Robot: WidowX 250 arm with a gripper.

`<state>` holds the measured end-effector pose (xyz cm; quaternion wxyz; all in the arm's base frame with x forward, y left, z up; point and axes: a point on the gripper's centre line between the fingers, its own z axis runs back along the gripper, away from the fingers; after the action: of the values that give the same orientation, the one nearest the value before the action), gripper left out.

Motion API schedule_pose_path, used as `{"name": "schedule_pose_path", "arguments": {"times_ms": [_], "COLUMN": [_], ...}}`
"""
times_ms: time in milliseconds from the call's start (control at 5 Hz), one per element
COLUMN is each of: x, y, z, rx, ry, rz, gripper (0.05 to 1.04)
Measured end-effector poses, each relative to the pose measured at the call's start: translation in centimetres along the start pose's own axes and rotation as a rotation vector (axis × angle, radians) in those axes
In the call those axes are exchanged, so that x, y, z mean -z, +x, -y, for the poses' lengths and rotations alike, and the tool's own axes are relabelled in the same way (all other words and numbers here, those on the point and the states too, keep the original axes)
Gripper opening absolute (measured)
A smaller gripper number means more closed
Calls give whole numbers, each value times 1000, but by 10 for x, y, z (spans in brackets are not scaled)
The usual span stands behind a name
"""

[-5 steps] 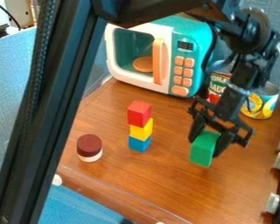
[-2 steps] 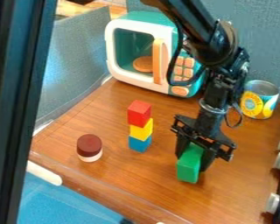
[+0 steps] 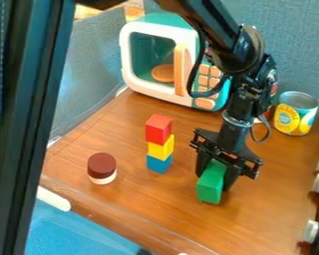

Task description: Move the green arch to the middle of the table

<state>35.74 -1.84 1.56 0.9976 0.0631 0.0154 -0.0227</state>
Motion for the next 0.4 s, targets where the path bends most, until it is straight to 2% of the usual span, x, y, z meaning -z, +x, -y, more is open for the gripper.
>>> {"name": "schedule_pose_path", "arguments": {"times_ms": [200,400], "x": [2,7], "y": [4,6], "z": [1,2], "rx": [1,21], "ry": [-5,-5], "rz": [-4,-16], "gripper": [627,697]}}
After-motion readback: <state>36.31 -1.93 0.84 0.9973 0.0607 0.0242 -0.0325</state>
